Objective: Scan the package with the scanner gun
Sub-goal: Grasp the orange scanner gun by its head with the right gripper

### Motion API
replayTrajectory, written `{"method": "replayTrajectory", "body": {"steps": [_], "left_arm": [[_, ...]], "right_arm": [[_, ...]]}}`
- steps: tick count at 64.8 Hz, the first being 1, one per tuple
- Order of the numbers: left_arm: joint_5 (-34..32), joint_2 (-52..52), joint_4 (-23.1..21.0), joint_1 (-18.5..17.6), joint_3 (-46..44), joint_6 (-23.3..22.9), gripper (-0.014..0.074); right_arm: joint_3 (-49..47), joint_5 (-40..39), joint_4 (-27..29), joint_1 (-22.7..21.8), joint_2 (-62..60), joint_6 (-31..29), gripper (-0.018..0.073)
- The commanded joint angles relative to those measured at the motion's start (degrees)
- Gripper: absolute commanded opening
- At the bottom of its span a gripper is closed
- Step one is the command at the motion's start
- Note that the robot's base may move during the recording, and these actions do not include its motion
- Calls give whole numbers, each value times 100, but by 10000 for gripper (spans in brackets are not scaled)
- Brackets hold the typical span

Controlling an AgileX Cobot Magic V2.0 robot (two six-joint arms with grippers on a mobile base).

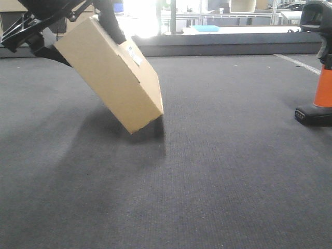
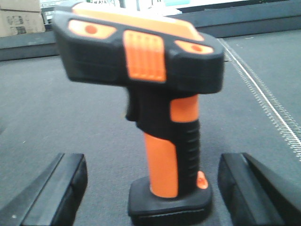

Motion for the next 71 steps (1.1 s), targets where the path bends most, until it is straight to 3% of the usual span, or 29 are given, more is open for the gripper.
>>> {"method": "replayTrajectory", "body": {"steps": [1, 18, 26, 36, 71], "left_arm": [[-200, -42, 25, -33, -22, 11, -16], [-200, -42, 36, -33, -22, 11, -16], [-200, -42, 36, -33, -22, 11, -16], [-200, -42, 36, -33, -22, 11, -16], [-200, -42, 46, -33, -22, 11, -16]], "right_arm": [[-17, -95, 193, -24, 14, 9, 469], [-148, -524, 54, -24, 675, 9, 469], [-241, -1263, -106, -24, 1105, 9, 469], [-437, -1263, -90, -24, 1522, 307, 469], [-1094, -1190, -146, -24, 1648, 396, 468]]}}
